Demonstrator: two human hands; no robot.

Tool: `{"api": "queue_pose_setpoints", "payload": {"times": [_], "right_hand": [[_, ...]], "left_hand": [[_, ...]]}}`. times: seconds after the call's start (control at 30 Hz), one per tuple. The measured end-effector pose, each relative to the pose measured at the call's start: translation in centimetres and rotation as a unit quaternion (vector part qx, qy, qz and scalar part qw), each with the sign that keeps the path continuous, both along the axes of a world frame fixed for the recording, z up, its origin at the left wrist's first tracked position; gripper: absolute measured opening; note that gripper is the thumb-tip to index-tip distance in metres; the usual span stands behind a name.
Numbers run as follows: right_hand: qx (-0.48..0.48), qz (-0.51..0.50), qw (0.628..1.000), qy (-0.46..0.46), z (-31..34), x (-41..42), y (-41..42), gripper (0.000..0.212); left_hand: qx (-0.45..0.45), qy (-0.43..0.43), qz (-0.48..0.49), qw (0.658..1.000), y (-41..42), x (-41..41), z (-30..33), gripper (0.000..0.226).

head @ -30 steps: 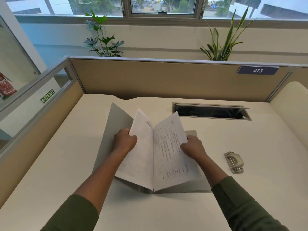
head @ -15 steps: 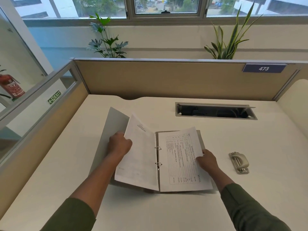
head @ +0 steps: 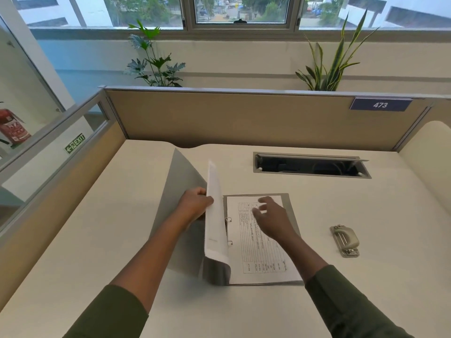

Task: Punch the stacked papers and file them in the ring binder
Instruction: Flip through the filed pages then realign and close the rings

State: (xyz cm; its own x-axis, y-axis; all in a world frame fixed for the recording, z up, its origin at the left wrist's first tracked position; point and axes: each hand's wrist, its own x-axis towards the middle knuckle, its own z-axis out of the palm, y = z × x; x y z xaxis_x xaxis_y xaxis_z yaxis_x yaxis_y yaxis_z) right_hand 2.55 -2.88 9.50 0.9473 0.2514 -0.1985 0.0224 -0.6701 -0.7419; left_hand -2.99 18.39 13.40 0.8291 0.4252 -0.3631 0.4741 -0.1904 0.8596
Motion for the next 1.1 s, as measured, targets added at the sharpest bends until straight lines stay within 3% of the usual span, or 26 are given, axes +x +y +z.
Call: {"api": "queue_pose_setpoints", "payload": {"times": [0.2, 0.3, 0.4, 0.5, 0.63, 0.77, 0.9, 1.0, 1.1], "right_hand": [[-0.004, 0.149, 0.986, 0.076, 5.0, -2.4, 3.2, 0.076], [-0.023, 0.182, 0.982, 0.052, 5.4, -2.9, 3.9, 0.068], [-0.057, 0.105, 0.992, 0.035, 3.9, -2.5, 4.3, 0.063], [-0.109, 0.048, 0.993, 0.004, 2.4, -1.6, 3.8, 0.04], [-0.157, 0.018, 0.987, -0.02, 1.7, -0.1, 1.9, 0.017], [-0.147, -0.016, 0.989, 0.023, 1.3, 0.8, -0.4, 0.007], [-0.102, -0.06, 0.99, 0.078, -0.2, 1.7, -3.4, 0.019], [-0.069, -0.072, 0.989, 0.108, -1.8, 2.1, -5.3, 0.034], [-0.068, -0.073, 0.985, 0.143, -3.5, 2.2, -7.0, 0.016]], "left_hand": [[-0.043, 0.006, -0.037, 0.998, -2.7, 1.4, 0.2, 0.02], [-0.06, 0.016, -0.056, 0.996, -3.7, 1.7, 0.1, 0.018], [-0.135, 0.027, -0.075, 0.988, -4.4, 1.6, 0.4, 0.03], [-0.125, 0.035, -0.1, 0.987, -4.2, 1.4, 0.1, 0.034], [0.039, 0.038, -0.12, 0.991, -3.4, 1.2, -2.2, 0.029], [0.263, 0.079, -0.241, 0.931, -3.7, 0.0, -5.9, 0.046], [0.374, 0.106, -0.339, 0.857, -5.1, -1.4, -9.2, 0.043], [0.413, 0.133, -0.362, 0.825, -5.7, -2.2, -10.8, 0.045], [0.435, 0.146, -0.37, 0.808, -5.9, -2.6, -11.7, 0.058]]}}
